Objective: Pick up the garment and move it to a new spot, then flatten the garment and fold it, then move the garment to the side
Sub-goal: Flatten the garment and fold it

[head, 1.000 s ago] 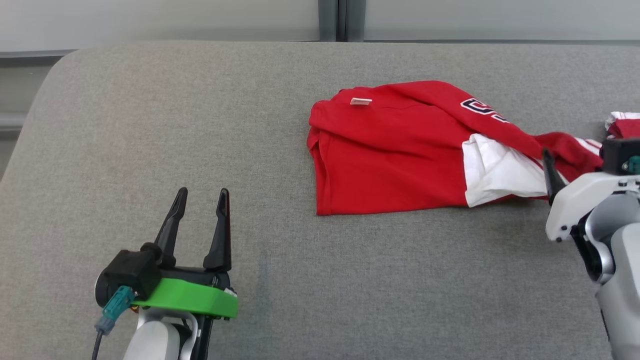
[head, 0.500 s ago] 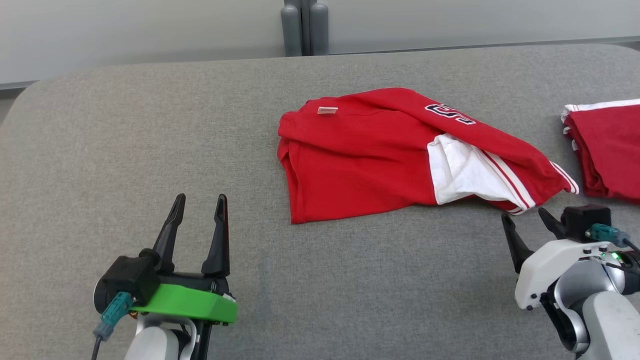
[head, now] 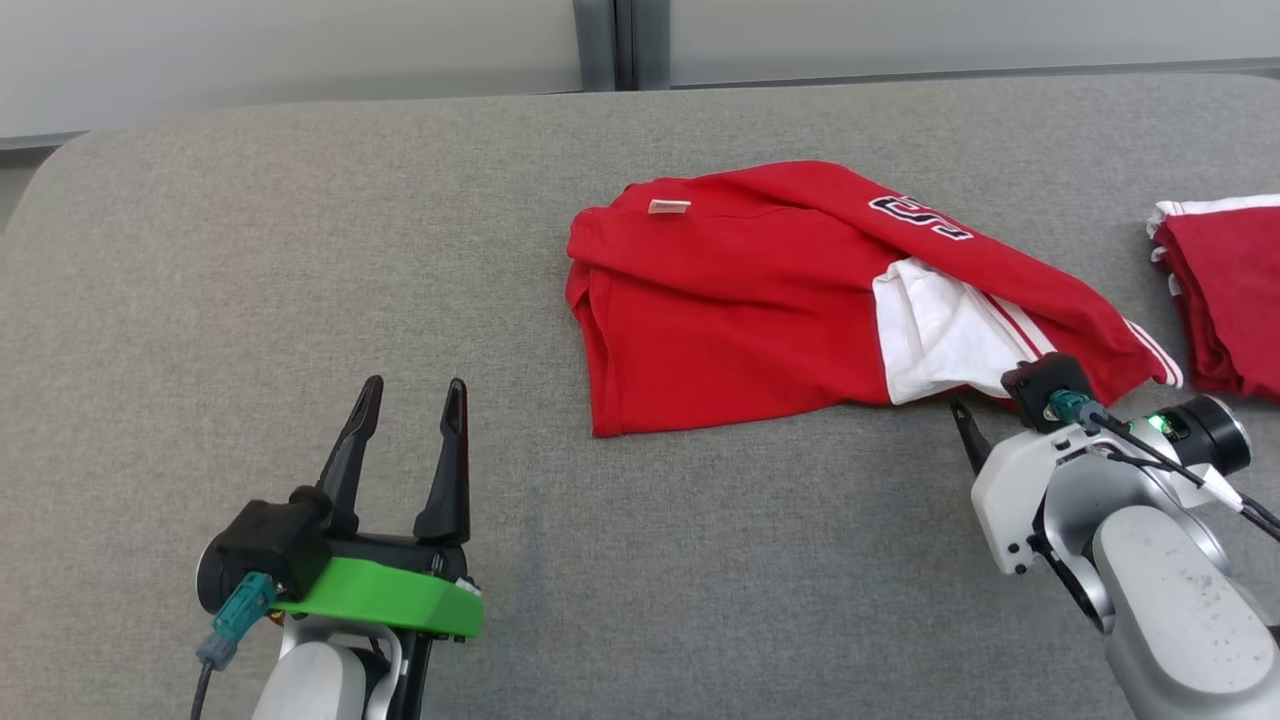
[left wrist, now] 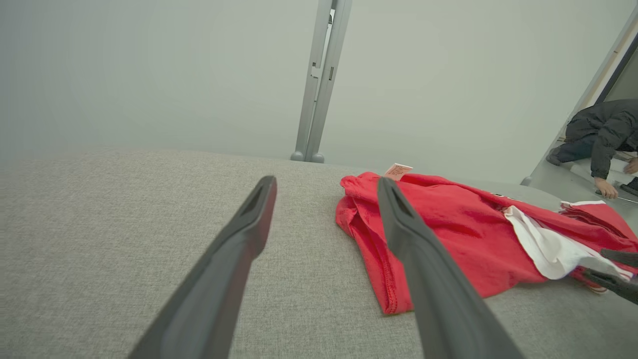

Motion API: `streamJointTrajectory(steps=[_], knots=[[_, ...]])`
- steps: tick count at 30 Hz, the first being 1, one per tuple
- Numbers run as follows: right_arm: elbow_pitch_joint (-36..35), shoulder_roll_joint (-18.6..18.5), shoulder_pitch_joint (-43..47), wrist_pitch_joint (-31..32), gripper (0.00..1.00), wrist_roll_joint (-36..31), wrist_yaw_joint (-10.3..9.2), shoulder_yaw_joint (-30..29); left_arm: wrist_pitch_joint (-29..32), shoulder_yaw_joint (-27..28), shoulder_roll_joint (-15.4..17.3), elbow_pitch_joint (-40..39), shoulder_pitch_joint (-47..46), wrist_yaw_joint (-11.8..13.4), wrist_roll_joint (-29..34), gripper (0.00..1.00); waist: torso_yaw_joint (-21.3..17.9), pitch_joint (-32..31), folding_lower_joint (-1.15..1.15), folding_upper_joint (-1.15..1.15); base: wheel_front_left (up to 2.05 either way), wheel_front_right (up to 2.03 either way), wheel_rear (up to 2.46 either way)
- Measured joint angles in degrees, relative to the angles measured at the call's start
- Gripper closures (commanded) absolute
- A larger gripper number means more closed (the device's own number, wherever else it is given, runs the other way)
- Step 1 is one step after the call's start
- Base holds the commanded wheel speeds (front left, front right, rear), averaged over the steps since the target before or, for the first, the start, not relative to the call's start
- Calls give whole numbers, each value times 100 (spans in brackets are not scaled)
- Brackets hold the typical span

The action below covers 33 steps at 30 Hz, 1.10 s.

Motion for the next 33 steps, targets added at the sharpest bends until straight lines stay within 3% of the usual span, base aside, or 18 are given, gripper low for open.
streamJointTrajectory(steps=[5,6,7,12,20,30,31,32,33], knots=[[378,-35,-303,-134,0,10,0,96,0,22,1,0,-25,0,0,0,88,63,0,0,0,0,0],[435,-32,-327,-170,60,22,0,113,0,26,1,0,-30,0,0,0,102,76,0,0,0,0,0],[485,-27,-343,-209,100,40,0,134,0,29,0,0,-37,0,0,0,114,88,0,0,0,0,0],[530,-42,-326,-377,100,121,0,166,0,59,0,0,-45,0,-7,0,122,91,0,0,0,0,0],[-7,-142,351,-530,100,120,0,-460,0,119,1,-22,-14,0,-9,0,-24,23,0,0,0,0,0],[-901,-248,1515,230,100,49,0,-1000,0,140,0,-46,-10,0,-8,0,-209,44,0,0,0,0,0],[-911,-252,1571,314,64,31,0,-1028,0,138,0,-46,-10,0,-8,0,-220,45,0,0,0,0,0],[-955,-238,1638,389,0,16,0,-1067,0,137,1,-43,-10,0,-8,0,-232,43,0,0,0,0,0],[-1026,-214,1692,394,0,16,0,-1120,0,133,0,-43,-11,0,-7,0,-240,39,0,0,0,0,0]])
